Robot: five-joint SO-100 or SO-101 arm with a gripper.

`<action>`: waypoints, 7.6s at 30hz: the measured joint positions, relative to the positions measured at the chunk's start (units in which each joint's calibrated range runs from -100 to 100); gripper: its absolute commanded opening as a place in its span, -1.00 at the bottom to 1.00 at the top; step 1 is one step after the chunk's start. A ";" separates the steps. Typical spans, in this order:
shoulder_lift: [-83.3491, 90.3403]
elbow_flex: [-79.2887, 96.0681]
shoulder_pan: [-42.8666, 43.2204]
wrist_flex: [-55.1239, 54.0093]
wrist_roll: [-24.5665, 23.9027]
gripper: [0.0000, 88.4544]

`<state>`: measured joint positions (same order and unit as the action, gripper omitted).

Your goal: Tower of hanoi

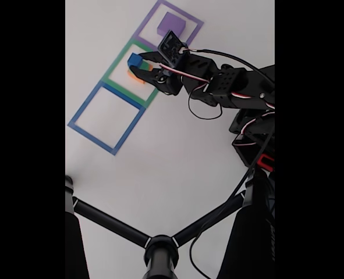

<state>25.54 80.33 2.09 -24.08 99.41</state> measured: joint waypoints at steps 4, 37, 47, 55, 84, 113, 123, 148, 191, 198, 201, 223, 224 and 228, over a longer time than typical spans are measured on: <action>-1.35 0.00 -0.90 -0.88 0.00 -0.99; -4.56 0.44 -1.64 -4.25 0.00 -0.98; -5.32 0.96 -1.64 -4.82 0.00 -0.89; -5.74 1.31 -1.64 -5.06 0.00 -0.88; -7.60 1.22 -2.62 -6.02 0.00 -0.54; 29.72 -31.33 -5.89 70.95 0.00 -1.00; 28.70 -70.93 -6.88 114.13 0.00 -1.00; 29.30 -57.18 -30.78 106.50 0.39 -0.89; -11.06 2.70 -34.96 -13.64 0.59 -0.04; -24.31 -0.52 -34.96 -24.40 0.59 -0.03; -30.14 -3.66 -34.96 -27.29 0.59 -0.03; -43.65 -12.71 -30.29 -32.42 0.59 -0.04; -44.07 -13.14 -30.29 -32.42 0.59 -0.04; -45.50 -15.32 -30.29 -32.42 0.59 -0.04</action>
<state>-19.97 65.01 -28.20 -56.50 100.00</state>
